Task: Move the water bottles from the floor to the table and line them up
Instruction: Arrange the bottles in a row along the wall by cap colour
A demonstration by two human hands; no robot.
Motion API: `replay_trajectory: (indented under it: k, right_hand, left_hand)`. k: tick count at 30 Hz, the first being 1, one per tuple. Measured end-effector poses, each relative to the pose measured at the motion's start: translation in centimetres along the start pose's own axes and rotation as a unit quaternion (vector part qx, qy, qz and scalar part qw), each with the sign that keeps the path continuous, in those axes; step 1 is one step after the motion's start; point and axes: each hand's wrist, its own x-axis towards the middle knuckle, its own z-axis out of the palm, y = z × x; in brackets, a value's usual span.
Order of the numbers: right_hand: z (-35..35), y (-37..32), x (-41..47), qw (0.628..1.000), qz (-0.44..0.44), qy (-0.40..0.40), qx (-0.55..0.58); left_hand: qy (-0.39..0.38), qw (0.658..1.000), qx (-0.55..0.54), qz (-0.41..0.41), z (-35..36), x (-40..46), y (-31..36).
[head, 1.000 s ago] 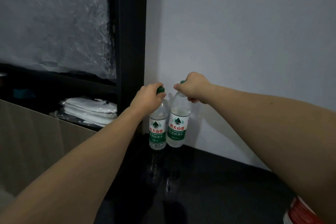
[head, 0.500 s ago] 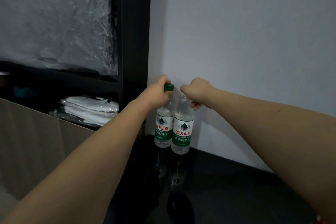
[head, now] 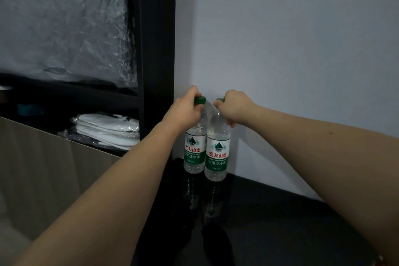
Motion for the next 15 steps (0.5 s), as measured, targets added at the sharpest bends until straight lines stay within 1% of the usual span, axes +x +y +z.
replay_trajectory:
  k: [4,7,11,15]
  right_hand:
    - [-0.3,-0.1,-0.7,1.0,0.001,-0.005,0.011]
    - [-2.0,-0.8,-1.4,1.0,0.008,-0.015,0.009]
    - [-6.3,-1.5,-3.8,1.0,-0.007,-0.001,-0.028]
    - [-11.9,-2.2,-9.2,0.998,-0.006,0.005,-0.064]
  left_hand:
    - [-0.005,1.0,-0.014,-0.02,0.2,-0.4,0.3]
    - [-0.005,0.998,-0.048,-0.042,0.2,-1.7,1.1]
    - [0.035,0.995,-0.075,-0.057,-2.1,-4.1,3.8]
    - [0.029,0.998,-0.046,-0.037,-6.4,-7.2,8.8]
